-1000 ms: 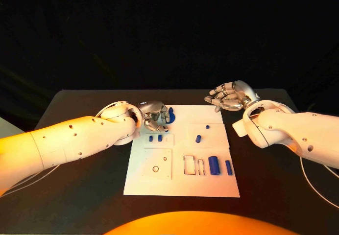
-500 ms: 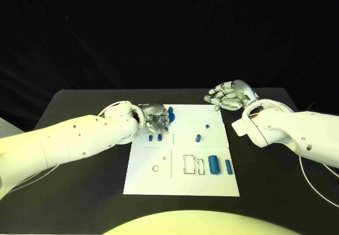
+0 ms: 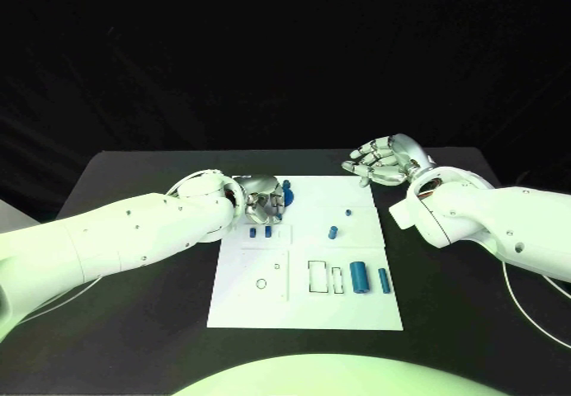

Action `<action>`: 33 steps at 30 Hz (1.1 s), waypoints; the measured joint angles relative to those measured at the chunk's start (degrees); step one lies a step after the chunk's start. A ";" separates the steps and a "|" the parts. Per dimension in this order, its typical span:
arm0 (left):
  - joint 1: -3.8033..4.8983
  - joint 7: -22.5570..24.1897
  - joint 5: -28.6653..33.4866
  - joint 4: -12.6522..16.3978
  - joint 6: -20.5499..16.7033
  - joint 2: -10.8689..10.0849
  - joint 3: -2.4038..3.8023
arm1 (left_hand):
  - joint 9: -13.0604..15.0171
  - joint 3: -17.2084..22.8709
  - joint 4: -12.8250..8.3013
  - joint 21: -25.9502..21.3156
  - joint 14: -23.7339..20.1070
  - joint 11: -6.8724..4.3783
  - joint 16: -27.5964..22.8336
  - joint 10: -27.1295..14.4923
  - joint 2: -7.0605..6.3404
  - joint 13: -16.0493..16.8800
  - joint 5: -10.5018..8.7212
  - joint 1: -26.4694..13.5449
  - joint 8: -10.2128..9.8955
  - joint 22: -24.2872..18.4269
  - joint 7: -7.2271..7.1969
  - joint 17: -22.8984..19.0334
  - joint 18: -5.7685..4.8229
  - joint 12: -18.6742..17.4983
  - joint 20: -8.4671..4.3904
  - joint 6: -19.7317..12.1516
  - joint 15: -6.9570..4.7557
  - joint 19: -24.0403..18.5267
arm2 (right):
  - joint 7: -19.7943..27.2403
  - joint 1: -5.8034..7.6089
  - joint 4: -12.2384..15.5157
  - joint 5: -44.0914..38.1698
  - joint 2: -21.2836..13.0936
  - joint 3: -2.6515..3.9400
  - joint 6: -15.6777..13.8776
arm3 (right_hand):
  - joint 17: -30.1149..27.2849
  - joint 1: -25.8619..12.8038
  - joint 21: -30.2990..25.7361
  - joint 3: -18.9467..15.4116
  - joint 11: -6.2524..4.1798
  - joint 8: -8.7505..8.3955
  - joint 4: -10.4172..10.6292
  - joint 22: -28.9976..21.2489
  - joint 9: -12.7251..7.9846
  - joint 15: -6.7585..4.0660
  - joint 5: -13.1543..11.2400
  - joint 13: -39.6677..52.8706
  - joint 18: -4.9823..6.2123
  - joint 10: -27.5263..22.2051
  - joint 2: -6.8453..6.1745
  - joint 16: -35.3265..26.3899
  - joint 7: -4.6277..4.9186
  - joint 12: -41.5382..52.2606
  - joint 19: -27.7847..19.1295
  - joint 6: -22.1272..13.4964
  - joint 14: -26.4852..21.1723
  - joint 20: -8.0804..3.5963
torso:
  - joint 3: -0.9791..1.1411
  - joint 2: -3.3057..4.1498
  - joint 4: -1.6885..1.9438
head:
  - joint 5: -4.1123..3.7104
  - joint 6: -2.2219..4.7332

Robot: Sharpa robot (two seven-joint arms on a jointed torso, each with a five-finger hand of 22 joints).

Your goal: Assemble the parts on the task board

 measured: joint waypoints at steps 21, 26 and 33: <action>0.01 0.06 0.21 -1.03 0.85 0.86 0.08 | -0.60 2.02 -1.71 1.78 1.22 0.01 1.43 0.88 0.23 -1.30 0.00 0.23 -0.89 1.37 -0.02 1.36 0.00 -1.65 -0.42 1.19 0.00 -0.43 | 0.00 0.00 0.08 -0.09 -0.02 0.00 0.07 | -0.02 0.21 0.00 0.16 0.00 0.00 0.16 -0.11 -0.05 0.00 0.00 -0.16 0.00 0.01 -0.22 0.00 -0.02 -0.06 0.00 -0.01 0.00 0.00 | 0.01 -0.03 0.06 | -0.38 -0.53; 0.03 0.07 0.29 -1.16 1.07 0.94 0.07 | -0.67 3.59 -3.28 3.19 2.72 -0.47 2.57 3.18 0.81 -1.78 0.00 -0.11 -0.89 2.41 -0.22 3.06 0.01 -2.04 -0.63 3.32 -0.58 -0.63 | 0.00 0.00 0.08 -0.11 0.00 0.00 0.09 | -0.02 0.21 0.00 0.16 0.01 0.00 0.16 -0.11 -0.05 0.00 0.00 -0.16 0.00 0.01 -0.21 0.00 -0.02 -0.06 0.00 -0.01 0.00 0.00 | 0.02 -0.03 0.06 | -0.39 -0.54; 0.00 0.19 0.41 -1.27 1.24 1.04 0.06 | -0.64 6.11 -6.15 6.56 4.73 -1.45 3.44 7.71 1.73 -2.32 -0.12 -0.57 -1.61 6.00 -1.01 4.88 0.01 -4.03 -1.93 7.17 -1.66 0.72 | 0.00 0.00 0.08 -0.12 0.00 0.00 0.12 | -0.02 0.21 0.00 0.16 0.01 0.00 0.16 -0.20 -0.04 0.00 0.00 -0.28 0.00 0.01 -0.21 0.00 -0.03 -0.06 0.00 -0.02 0.00 0.00 | 0.01 -0.04 0.06 | -0.36 -0.51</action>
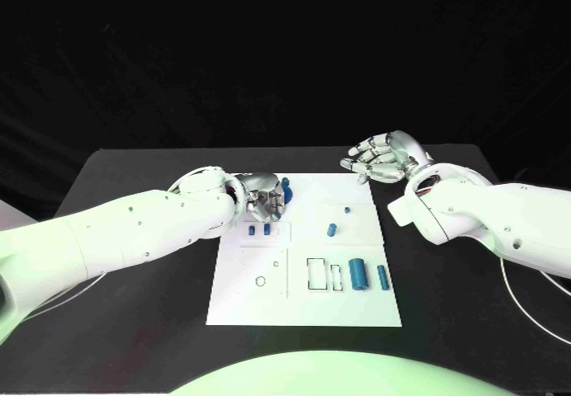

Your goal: Assemble the parts on the task board

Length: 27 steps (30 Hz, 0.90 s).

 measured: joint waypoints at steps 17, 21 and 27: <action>-0.54 1.06 1.82 1.78 -2.57 -2.28 0.46 | 0.03 1.60 -2.24 1.65 1.20 -0.19 0.00 3.13 0.43 -0.58 -0.17 -3.31 -1.48 2.09 -0.33 0.18 0.00 -3.84 -0.11 1.73 0.02 1.33 | 0.00 0.00 0.01 -0.03 -0.08 0.00 0.08 | 0.01 0.00 0.00 0.00 0.08 0.23 0.00 -0.06 0.00 0.00 0.00 -0.09 0.00 0.08 0.00 -0.22 0.11 0.00 0.00 0.16 0.00 0.00 | -0.04 -0.04 -0.02 | -0.05 0.35; -0.54 1.14 3.07 3.52 -2.87 -3.86 1.46 | 0.03 1.60 -2.24 1.65 1.20 -0.19 0.00 3.14 0.41 -0.58 -0.17 -3.35 -1.50 2.07 -0.33 0.18 0.00 -4.01 -0.11 1.73 0.02 1.32 | 0.00 0.00 0.02 -0.03 -0.16 0.00 0.09 | 0.01 0.00 0.00 0.00 0.08 0.23 0.00 -0.06 0.00 0.00 0.00 -0.09 0.00 0.08 0.00 -0.22 0.07 0.00 0.00 0.20 0.00 0.00 | -0.04 -0.08 0.03 | -0.05 0.44; -0.53 1.04 4.84 5.88 -2.84 -6.65 2.71 | 0.03 1.60 -2.24 1.65 1.20 -0.21 0.00 3.20 0.38 -0.63 -0.17 -4.00 -1.77 1.93 -0.22 0.18 0.00 -4.62 -0.11 1.86 0.02 1.32 | 0.00 -0.01 0.01 -0.04 -0.23 0.00 0.10 | 0.01 0.00 0.00 0.00 0.08 0.23 0.00 -0.06 0.01 0.00 0.00 -0.08 0.00 0.08 0.00 -0.22 0.07 0.00 0.00 0.20 0.00 0.00 | 0.01 -0.19 0.16 | 0.01 0.45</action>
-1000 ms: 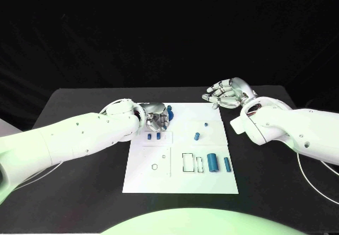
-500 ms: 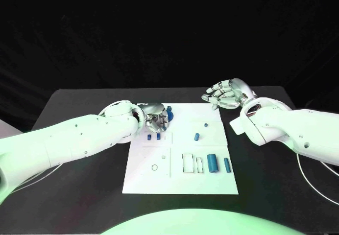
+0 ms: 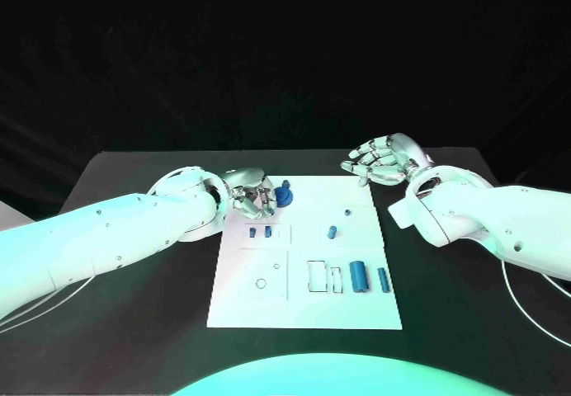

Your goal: Assemble the parts on the task board

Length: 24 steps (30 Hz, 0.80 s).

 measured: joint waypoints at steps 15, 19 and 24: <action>0.02 -1.02 1.32 -0.80 1.03 -1.68 0.40 | 0.00 -0.16 -0.15 -0.02 0.00 0.02 0.00 0.35 -0.18 -0.04 -0.13 -0.44 -0.38 -0.24 0.12 -0.37 0.00 -0.33 0.00 0.49 0.00 0.00 | 0.00 0.00 -0.14 -0.01 -0.04 0.00 0.14 | 0.00 0.00 0.00 0.16 0.00 0.00 -0.16 -0.14 -0.05 0.00 0.00 -0.18 0.00 0.00 0.00 0.00 -0.01 -0.36 0.00 0.00 0.00 0.00 | 0.02 -0.01 0.04 | 0.20 -0.07; 0.02 -1.37 1.14 -1.56 1.62 -1.23 0.33 | 0.00 -0.16 -0.15 -0.02 0.00 0.02 0.00 0.35 -0.18 -0.04 -0.13 -0.44 -0.39 -0.25 0.12 -0.39 0.00 -0.33 0.00 0.49 0.00 0.00 | 0.00 -0.03 -0.15 -0.02 -0.04 0.00 0.18 | 0.00 0.00 0.00 0.16 0.00 0.00 -0.16 -0.14 -0.05 0.00 0.00 -0.18 0.00 0.00 0.00 0.00 -0.01 -0.36 0.00 0.00 0.00 0.00 | 0.02 0.07 -0.02 | 0.24 -0.02; -0.01 -1.60 0.84 -2.13 2.23 -0.64 0.20 | 0.00 -0.16 -0.14 -0.02 0.00 0.02 -0.01 0.34 -0.25 -0.04 -0.13 -0.51 -0.56 -0.37 0.12 -0.39 0.00 -0.33 0.00 0.49 0.00 0.00 | -0.01 -0.04 -0.15 -0.02 -0.01 0.00 0.23 | 0.00 0.00 0.00 0.16 0.00 0.00 -0.16 -0.14 -0.05 0.00 0.00 -0.18 0.00 0.00 0.00 0.00 -0.02 -0.36 0.00 0.00 0.00 0.00 | 0.02 0.11 -0.06 | 0.25 -0.06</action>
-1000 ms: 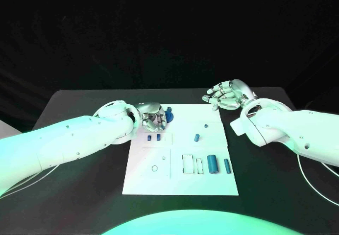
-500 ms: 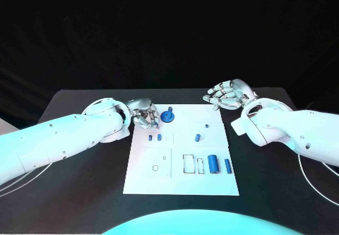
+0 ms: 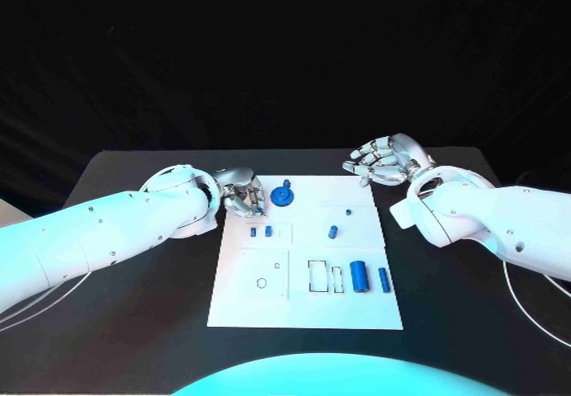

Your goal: Assemble the parts on the task board

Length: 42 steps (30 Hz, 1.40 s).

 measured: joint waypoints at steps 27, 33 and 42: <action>-0.01 -0.10 -0.29 -0.62 0.74 1.29 -0.28 | 0.11 0.00 0.00 0.00 0.00 0.01 0.00 -0.01 -0.08 0.01 -0.02 -0.07 0.00 0.01 0.05 -0.17 0.00 -0.21 0.00 -0.16 0.00 0.00 | 0.00 -0.02 -0.01 -0.01 0.09 0.00 0.10 | 0.00 0.00 0.00 0.00 0.00 0.00 0.00 -0.13 0.01 0.00 0.00 -0.19 0.00 0.00 0.00 0.00 -0.01 0.00 0.00 -0.01 0.00 0.00 | 0.01 -0.03 0.01 | -0.16 -0.15; -0.01 -0.21 -0.29 -0.96 1.13 1.60 -0.38 | 0.12 0.00 0.00 0.00 0.00 0.01 -0.01 -0.01 -0.16 0.02 -0.02 -0.14 0.00 0.01 0.05 -0.16 0.00 -0.21 0.00 -0.17 0.00 0.00 | 0.00 -0.03 -0.01 -0.02 0.09 0.00 0.11 | 0.00 0.00 0.00 0.00 0.00 0.00 0.00 -0.13 0.01 0.00 0.00 -0.19 0.00 0.00 0.00 0.00 -0.02 0.00 0.00 -0.01 0.00 0.00 | 0.03 -0.02 0.00 | -0.21 -0.21; 0.17 -0.63 -0.56 -1.47 2.05 2.12 -0.44 | 1.04 0.00 0.00 -0.01 0.00 0.01 -0.03 -0.01 -0.23 -0.03 -0.03 -0.21 0.00 0.01 -0.15 -0.28 0.00 -0.41 0.00 -0.15 0.00 0.00 | -0.01 -0.03 0.03 -0.02 0.05 0.00 0.15 | 0.00 0.00 0.00 0.00 0.00 0.00 0.00 -0.13 0.01 0.00 0.00 -0.18 0.00 0.00 0.00 0.00 -0.10 0.00 0.00 -0.10 0.00 0.00 | 0.02 0.01 -0.03 | -0.36 -0.32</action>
